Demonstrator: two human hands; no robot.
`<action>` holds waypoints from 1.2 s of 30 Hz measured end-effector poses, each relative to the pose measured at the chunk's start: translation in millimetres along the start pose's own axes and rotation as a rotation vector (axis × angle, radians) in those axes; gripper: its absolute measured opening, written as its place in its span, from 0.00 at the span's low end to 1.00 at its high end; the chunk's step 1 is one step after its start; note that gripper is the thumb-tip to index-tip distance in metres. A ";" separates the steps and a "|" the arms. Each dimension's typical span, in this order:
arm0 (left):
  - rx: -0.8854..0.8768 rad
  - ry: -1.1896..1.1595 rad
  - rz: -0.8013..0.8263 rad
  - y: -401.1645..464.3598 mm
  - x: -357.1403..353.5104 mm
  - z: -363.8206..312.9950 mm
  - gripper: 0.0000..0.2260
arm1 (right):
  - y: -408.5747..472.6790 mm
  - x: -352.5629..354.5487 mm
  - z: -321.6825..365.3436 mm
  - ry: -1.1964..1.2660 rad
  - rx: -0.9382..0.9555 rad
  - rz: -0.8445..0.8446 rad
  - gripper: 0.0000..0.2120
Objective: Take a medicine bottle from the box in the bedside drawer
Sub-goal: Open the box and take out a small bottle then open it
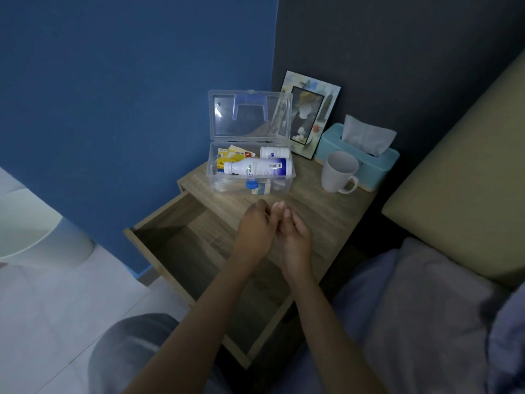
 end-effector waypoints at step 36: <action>0.038 -0.142 0.272 18.5 -10.2 -13.3 0.14 | 13.5 23.7 -3.7 0.231 -0.104 -0.042 0.19</action>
Point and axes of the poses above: each hand's wrist, its own y-axis towards the middle knuckle, its own x-axis out of the back of the hand, z = x × y, the point moved 7 cm from there along y, towards the middle knuckle, and after that the axes turned 2 degrees about y, right-handed, at the moved point
